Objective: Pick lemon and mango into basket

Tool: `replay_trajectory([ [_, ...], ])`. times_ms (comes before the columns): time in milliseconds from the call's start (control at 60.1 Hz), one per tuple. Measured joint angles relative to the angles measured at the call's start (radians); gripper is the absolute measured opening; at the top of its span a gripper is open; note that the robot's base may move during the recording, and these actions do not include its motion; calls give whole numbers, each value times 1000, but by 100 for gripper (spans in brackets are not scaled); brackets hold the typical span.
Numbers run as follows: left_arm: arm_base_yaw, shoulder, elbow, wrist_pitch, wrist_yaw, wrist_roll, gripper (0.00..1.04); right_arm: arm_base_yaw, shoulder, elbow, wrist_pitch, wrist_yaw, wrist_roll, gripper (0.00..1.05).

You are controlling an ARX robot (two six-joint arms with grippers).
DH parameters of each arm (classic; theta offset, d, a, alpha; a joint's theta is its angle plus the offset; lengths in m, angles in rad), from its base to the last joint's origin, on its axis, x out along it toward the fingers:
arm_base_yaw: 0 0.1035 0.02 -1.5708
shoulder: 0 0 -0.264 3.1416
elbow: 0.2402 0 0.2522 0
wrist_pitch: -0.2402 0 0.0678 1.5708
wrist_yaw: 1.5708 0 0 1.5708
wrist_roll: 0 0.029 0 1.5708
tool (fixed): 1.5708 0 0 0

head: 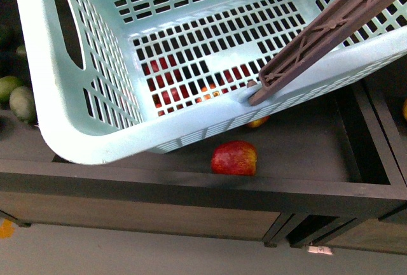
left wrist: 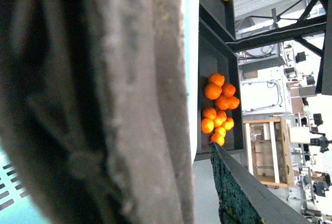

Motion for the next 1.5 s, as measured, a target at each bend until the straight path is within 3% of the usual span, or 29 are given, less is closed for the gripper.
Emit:
replay_trajectory([
  [166,0,0,0,0,0,2,28,0,0,0,0,1,1,96],
  [216,0,0,0,0,0,2,28,-3,64,33,-72,85,59,96],
  [250,0,0,0,0,0,1,28,-64,167,58,-48,93,116,96],
  [316,0,0,0,0,-2,6,28,-254,438,121,147,-13,158,96],
  [433,0,0,0,0,4,3,28,-460,803,243,415,-71,157,96],
  [566,1,0,0,0,-1,5,28,-586,1206,410,618,-43,110,96],
  [699,0,0,0,0,-2,5,28,-644,1608,636,677,18,38,96],
  [832,0,0,0,0,0,5,28,-693,1918,893,563,34,-16,96],
  [965,0,0,0,0,0,5,28,-728,2067,1040,415,40,58,96],
  [1132,0,0,0,0,0,5,28,-754,2181,1179,298,-13,328,96],
  [1331,1,0,0,0,-3,5,28,-759,2292,1332,197,1,661,96],
  [1498,1,0,0,0,0,5,28,-746,2377,1411,150,19,840,96],
])
